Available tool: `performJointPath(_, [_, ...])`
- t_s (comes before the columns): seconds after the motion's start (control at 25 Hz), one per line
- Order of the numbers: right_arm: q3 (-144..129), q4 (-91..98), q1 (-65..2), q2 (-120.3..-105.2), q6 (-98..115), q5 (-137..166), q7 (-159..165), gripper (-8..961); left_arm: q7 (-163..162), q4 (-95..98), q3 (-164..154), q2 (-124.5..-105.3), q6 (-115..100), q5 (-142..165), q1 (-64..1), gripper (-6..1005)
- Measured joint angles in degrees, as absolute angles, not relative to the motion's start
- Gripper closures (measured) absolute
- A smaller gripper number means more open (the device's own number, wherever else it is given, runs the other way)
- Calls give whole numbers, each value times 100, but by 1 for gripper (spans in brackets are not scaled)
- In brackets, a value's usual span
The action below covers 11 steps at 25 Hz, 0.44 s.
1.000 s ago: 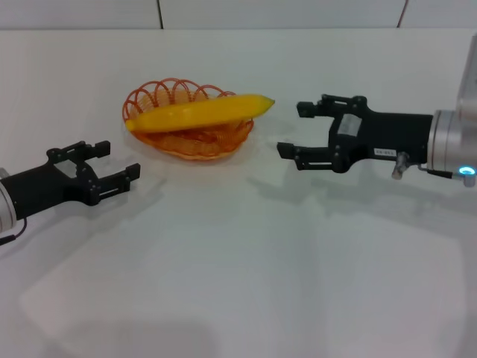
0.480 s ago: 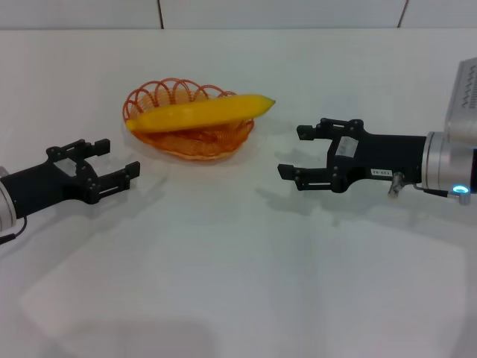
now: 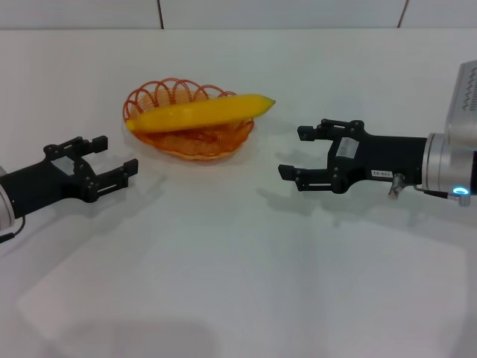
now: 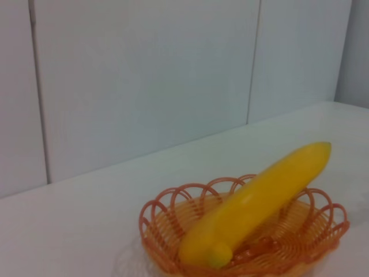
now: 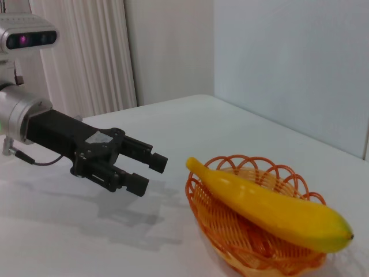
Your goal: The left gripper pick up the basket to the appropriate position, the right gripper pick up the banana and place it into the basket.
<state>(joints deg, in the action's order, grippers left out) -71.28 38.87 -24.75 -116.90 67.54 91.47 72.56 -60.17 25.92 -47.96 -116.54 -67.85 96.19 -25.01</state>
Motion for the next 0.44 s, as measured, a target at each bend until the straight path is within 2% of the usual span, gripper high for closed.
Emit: performJointPath(0.44, [-7128,3884,-2500,-11689,6799,9131,7251,128,-6003,2593,-4789,-11654,-6786,9615,-2496,242])
